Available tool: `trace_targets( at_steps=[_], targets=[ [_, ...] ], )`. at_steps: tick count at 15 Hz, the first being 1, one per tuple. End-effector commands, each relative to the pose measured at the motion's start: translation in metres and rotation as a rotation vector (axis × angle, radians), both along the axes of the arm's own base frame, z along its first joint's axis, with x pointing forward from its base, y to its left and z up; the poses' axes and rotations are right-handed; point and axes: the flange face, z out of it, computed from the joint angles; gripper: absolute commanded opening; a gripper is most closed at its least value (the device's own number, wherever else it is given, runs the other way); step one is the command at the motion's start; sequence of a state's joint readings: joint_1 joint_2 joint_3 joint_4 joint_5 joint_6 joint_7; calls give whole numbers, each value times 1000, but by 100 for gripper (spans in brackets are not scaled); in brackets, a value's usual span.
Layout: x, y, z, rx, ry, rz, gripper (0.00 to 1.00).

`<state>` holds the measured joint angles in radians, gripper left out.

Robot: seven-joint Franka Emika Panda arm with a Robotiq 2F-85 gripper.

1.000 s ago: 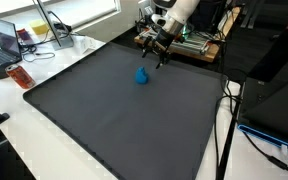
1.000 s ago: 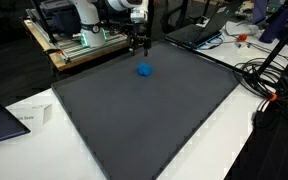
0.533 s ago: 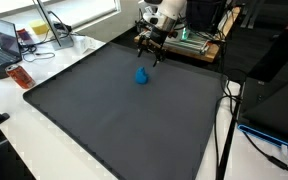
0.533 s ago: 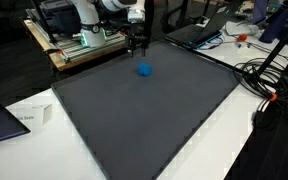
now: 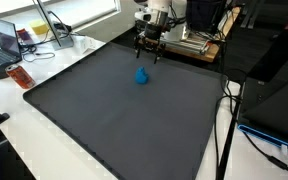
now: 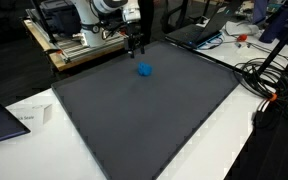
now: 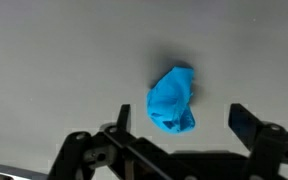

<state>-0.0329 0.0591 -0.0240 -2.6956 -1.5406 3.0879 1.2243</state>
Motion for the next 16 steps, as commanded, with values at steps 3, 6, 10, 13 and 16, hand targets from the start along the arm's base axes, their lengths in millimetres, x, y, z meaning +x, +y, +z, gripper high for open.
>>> trace_targets(
  at_steps=[3,6,10,13,16],
  targets=[
    [-8,-17,-5,75,37,102,100],
    [-8,-22,-7,93,40,145,100],
    [-8,-28,-9,144,42,193,100],
    [-1,-33,-11,167,30,172,100],
    [12,-34,-16,177,31,126,100]
  ],
)
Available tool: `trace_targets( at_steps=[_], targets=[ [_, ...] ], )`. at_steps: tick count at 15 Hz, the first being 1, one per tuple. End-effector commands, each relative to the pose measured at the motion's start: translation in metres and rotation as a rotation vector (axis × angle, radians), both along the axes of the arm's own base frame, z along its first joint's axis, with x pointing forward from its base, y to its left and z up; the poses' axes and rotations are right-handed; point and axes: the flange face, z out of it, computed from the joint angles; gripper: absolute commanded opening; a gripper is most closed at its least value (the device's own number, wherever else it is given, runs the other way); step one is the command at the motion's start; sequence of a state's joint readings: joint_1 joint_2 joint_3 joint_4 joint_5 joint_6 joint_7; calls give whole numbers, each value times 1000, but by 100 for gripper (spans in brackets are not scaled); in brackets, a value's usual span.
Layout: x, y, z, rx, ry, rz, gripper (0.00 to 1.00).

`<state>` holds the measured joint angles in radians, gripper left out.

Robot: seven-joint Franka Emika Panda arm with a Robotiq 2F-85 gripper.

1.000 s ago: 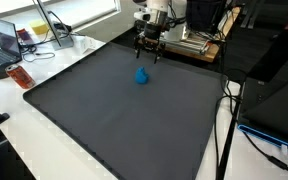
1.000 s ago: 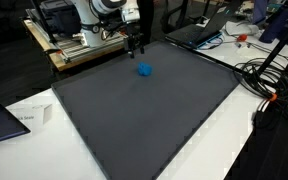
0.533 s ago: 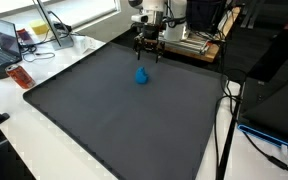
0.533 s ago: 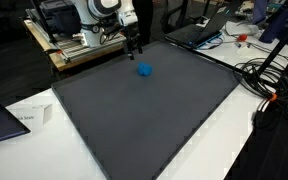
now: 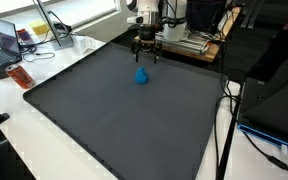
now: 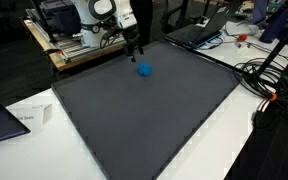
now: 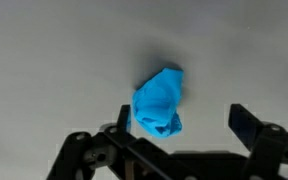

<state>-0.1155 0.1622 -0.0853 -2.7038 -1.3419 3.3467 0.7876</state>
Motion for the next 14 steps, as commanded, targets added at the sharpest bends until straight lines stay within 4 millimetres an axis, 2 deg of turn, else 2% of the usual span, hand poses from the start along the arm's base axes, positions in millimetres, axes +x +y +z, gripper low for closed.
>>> trace_targets(
  at_steps=[1,7,14],
  targets=[
    [7,-1,-8,32,16,-49,100],
    [15,1,-25,41,53,-90,100],
    [20,-10,-25,74,51,-138,100]
  ],
)
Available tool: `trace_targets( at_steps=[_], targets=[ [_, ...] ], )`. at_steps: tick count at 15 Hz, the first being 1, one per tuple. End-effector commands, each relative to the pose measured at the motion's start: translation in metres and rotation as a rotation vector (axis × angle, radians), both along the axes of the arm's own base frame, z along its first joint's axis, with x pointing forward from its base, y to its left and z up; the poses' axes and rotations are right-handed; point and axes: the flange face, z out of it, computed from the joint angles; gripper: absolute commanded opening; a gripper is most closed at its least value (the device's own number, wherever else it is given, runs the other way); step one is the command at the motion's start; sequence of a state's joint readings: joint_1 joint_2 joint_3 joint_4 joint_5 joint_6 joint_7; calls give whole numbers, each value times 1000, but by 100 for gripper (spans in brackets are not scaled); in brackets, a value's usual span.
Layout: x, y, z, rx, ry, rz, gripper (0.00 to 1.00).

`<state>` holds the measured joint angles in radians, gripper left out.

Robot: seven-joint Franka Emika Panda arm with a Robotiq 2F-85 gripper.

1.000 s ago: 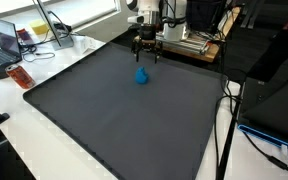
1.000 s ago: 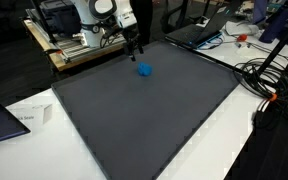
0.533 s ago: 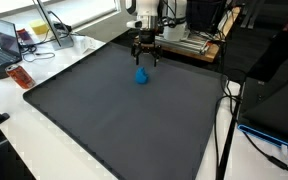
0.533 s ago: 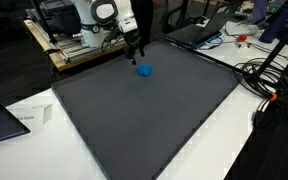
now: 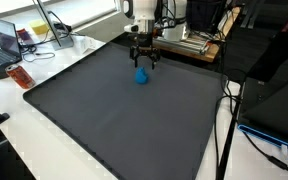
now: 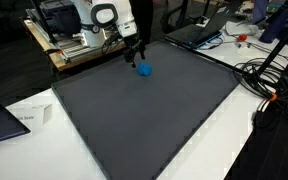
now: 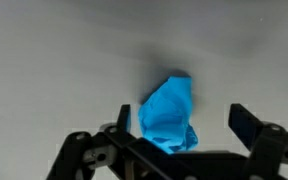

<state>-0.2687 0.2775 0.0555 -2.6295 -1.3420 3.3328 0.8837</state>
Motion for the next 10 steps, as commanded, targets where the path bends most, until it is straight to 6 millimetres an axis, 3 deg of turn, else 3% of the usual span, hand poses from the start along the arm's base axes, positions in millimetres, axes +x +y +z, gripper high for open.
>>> trace_targets(
  at_steps=[1,5,10],
  targets=[
    [4,-4,1,23,-2,-33,100],
    [0,-2,-4,58,18,-60,100],
    [-17,10,-26,86,115,-102,100]
  ],
)
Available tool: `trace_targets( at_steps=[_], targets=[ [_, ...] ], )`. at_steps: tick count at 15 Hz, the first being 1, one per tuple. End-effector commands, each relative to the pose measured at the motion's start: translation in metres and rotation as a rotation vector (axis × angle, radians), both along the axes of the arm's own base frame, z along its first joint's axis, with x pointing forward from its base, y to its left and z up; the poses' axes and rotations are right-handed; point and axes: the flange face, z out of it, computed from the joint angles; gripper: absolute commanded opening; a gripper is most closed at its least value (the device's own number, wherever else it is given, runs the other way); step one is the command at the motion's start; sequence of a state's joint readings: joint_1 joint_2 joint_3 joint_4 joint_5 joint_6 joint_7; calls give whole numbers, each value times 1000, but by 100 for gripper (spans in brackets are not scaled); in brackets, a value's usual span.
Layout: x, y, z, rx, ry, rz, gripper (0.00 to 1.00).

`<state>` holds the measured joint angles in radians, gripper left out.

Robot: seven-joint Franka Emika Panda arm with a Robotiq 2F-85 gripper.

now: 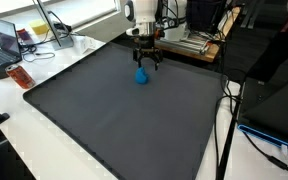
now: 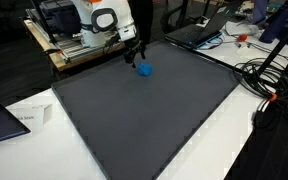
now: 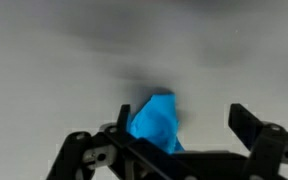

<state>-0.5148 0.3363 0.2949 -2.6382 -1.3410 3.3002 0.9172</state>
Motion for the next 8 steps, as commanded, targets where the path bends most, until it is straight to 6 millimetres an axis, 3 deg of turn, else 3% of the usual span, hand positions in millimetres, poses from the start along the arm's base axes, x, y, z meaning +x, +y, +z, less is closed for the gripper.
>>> trace_targets(
  at_steps=[1,8],
  targets=[
    [-4,1,-5,4,55,-97,100],
    [1,4,-13,2,38,-31,100]
  ],
)
